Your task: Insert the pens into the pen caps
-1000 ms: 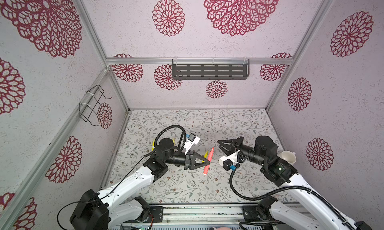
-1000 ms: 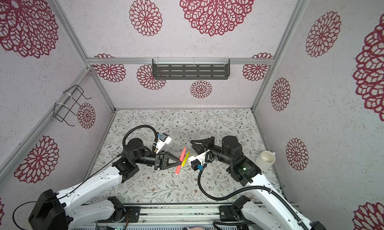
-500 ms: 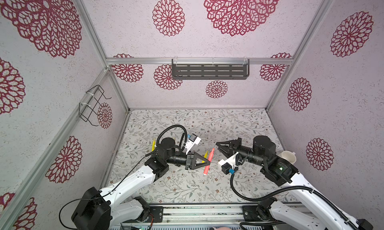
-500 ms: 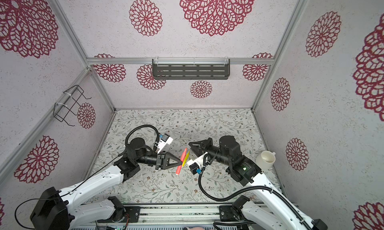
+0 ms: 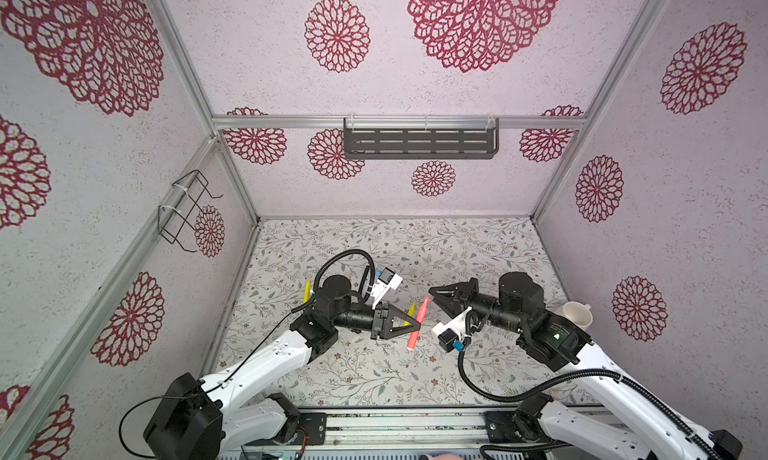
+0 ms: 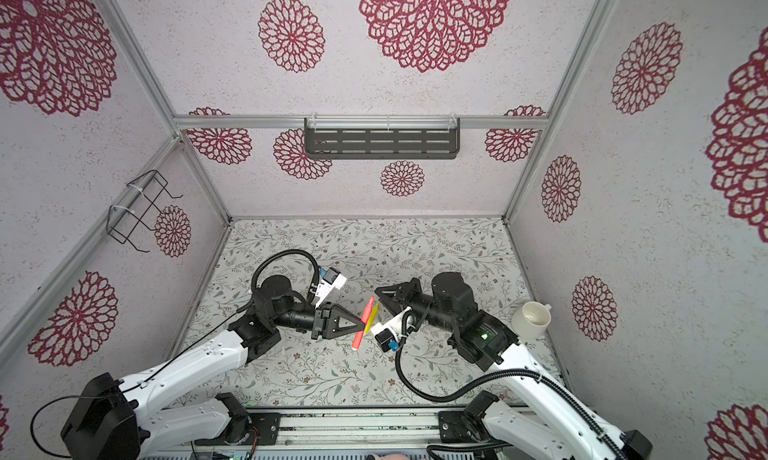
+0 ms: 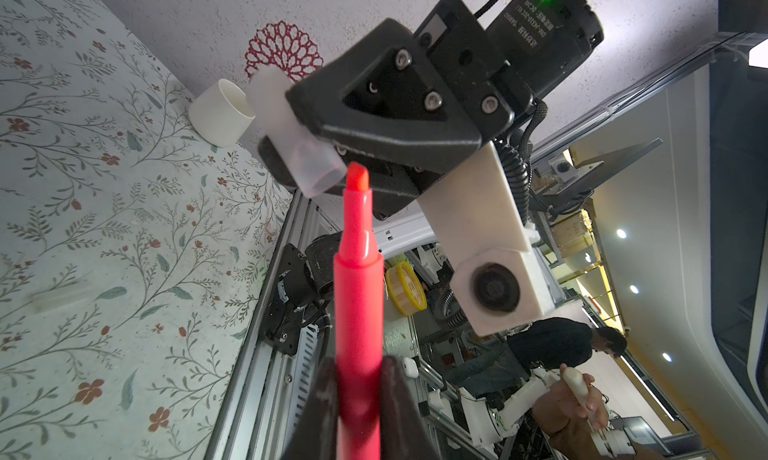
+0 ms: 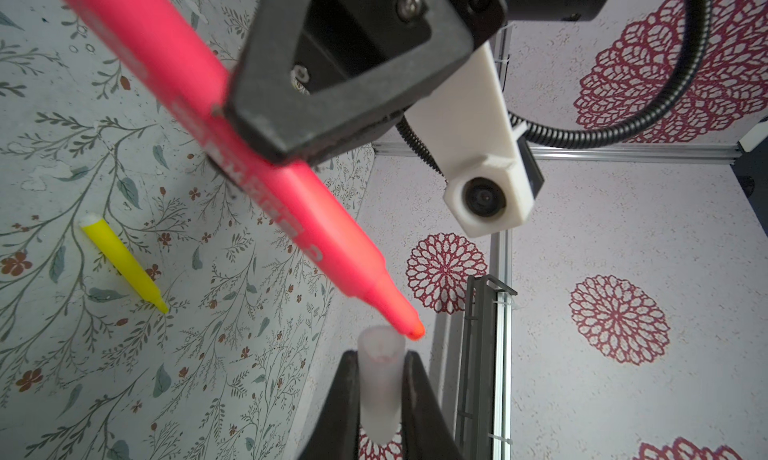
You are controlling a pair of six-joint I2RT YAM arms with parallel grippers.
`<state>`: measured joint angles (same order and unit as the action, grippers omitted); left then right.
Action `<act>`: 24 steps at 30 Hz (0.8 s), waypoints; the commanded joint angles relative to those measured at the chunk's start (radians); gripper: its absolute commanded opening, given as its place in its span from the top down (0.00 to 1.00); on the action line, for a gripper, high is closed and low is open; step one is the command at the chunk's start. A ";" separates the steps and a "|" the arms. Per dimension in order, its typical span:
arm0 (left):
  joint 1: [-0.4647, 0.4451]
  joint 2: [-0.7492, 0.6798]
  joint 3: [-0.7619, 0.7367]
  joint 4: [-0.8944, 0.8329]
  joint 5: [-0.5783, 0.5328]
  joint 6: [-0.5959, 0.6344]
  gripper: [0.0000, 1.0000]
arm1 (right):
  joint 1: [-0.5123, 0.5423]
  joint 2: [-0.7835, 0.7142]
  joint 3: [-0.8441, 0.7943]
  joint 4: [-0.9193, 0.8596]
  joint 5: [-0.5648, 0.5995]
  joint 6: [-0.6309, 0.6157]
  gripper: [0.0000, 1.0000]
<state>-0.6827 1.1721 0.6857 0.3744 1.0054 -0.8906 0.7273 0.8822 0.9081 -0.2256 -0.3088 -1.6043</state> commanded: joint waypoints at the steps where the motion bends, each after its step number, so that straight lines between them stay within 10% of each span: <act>1: 0.006 -0.002 0.023 -0.006 0.013 0.005 1.00 | 0.007 -0.003 0.030 0.022 0.011 -0.037 1.00; 24: 0.006 0.015 0.019 -0.005 0.015 0.001 1.00 | 0.009 -0.021 0.020 0.032 0.014 -0.055 1.00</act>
<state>-0.6823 1.1790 0.6857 0.3691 1.0096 -0.8909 0.7303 0.8814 0.9081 -0.2035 -0.2909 -1.6234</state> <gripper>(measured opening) 0.163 0.165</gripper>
